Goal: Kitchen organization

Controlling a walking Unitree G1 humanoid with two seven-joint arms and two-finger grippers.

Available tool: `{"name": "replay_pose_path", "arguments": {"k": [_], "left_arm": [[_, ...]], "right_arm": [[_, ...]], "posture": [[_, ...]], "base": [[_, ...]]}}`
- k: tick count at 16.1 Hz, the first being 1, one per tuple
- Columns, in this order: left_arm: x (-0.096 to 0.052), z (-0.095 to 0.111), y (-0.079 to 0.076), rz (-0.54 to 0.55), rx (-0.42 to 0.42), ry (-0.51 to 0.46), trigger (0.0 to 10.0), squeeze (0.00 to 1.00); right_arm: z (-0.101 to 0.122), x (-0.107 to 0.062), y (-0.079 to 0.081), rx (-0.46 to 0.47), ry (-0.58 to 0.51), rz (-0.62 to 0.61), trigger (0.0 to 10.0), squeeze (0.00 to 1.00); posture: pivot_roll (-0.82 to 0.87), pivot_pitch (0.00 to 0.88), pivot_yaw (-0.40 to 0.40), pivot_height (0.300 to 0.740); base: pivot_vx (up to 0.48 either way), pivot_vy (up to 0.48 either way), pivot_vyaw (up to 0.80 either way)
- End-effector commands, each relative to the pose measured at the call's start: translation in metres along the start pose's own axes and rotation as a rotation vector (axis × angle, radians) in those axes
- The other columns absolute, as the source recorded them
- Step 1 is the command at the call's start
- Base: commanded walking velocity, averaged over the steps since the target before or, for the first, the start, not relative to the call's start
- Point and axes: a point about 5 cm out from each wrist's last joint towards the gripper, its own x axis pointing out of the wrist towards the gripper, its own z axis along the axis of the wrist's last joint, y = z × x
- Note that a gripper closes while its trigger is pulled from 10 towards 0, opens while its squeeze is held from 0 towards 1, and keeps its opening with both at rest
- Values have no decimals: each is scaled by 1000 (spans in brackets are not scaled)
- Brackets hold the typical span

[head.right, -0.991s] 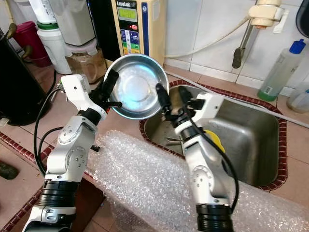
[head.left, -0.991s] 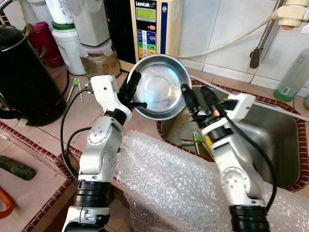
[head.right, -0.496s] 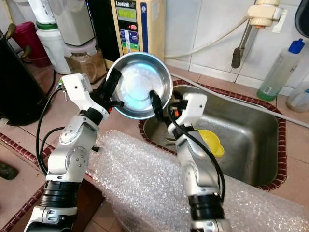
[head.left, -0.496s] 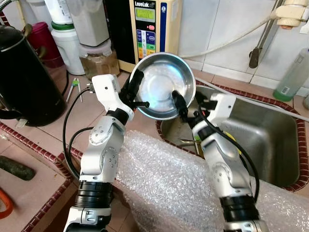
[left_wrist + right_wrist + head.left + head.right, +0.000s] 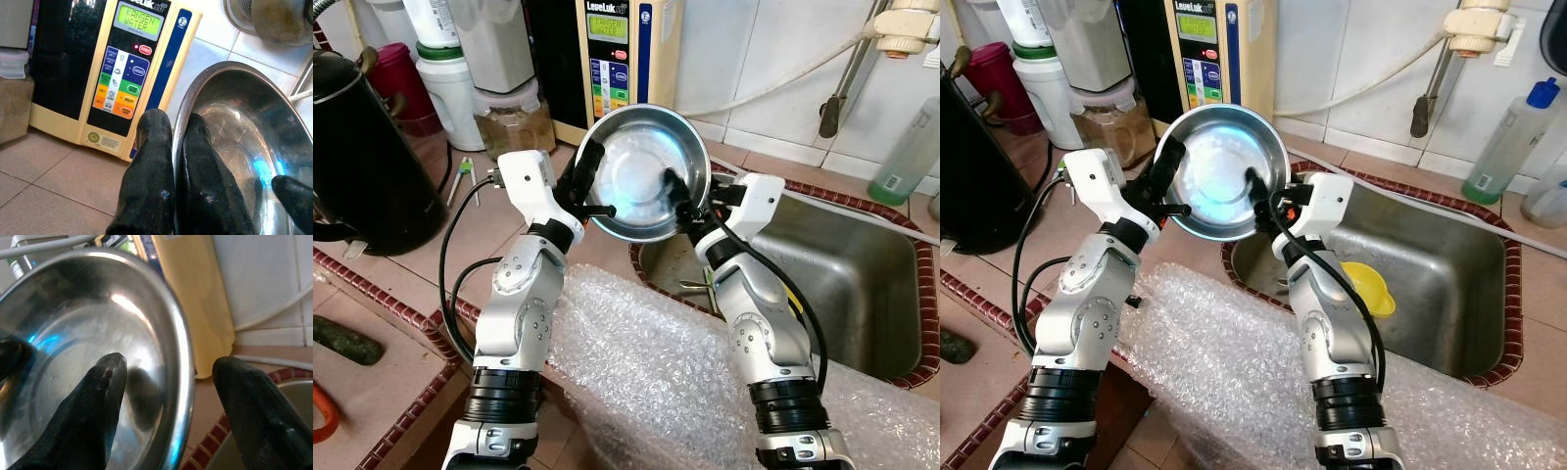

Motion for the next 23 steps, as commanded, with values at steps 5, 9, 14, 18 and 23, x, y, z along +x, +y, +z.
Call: {"name": "replay_pose_path", "arguments": {"k": [5, 9, 14, 18, 23], "left_arm": [[-2, 5, 3, 16, 17, -18, 0, 0], [-1, 4, 3, 15, 20, -16, 0, 0], [-3, 0, 1, 3, 25, 4, 0, 0], [-5, -15, -7, -49, 20, 89, 10000, 0], [-9, -29, -14, -66, 7, 164, 10000, 1000]], "right_arm": [[0, -11, -8, -3, 23, -55, 0, 0], [-5, -18, -13, 10, 63, -71, 0, 0], [-5, -19, -16, 37, 79, -87, 0, 0], [-9, -18, -23, 11, 108, -143, 0, 0], [-14, -17, -44, -34, 149, -283, 0, 0]], "posture": [[41, 77, 43, 740], [39, 79, 45, 740], [35, 74, 44, 740], [35, 70, 46, 740], [27, 77, 34, 740]], "base": [[0, 0, 0], [0, 0, 0], [0, 0, 0], [0, 0, 0], [0, 0, 0]]}}
